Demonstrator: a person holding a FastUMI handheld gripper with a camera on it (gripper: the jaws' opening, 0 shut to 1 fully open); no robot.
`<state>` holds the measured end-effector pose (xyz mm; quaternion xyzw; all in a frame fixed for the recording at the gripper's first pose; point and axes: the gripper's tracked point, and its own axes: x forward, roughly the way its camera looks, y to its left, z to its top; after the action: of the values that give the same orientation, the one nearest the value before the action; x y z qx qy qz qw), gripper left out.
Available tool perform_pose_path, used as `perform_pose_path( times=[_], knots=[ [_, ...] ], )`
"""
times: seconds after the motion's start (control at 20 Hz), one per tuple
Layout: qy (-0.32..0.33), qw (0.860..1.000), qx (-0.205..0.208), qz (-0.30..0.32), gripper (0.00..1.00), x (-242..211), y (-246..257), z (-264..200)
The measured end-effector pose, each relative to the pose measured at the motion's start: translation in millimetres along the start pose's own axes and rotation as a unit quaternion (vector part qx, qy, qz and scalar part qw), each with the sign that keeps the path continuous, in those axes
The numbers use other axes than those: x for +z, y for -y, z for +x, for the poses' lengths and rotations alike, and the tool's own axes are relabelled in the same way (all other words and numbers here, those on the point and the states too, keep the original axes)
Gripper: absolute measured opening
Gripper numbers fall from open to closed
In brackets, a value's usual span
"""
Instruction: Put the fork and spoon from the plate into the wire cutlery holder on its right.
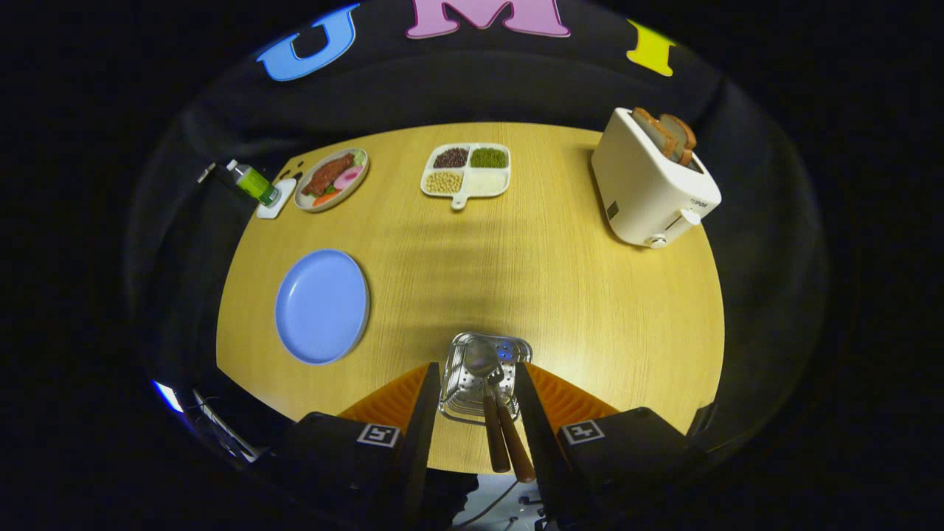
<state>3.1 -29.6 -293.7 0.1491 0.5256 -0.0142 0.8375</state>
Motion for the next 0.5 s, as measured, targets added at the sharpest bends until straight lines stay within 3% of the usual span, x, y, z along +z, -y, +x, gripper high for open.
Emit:
perform_pose_path(
  times=[0.5],
  knots=[
    [0.182, 0.983, 0.016, -0.019, 0.66, 23.1, -38.7, -82.2]
  ],
)
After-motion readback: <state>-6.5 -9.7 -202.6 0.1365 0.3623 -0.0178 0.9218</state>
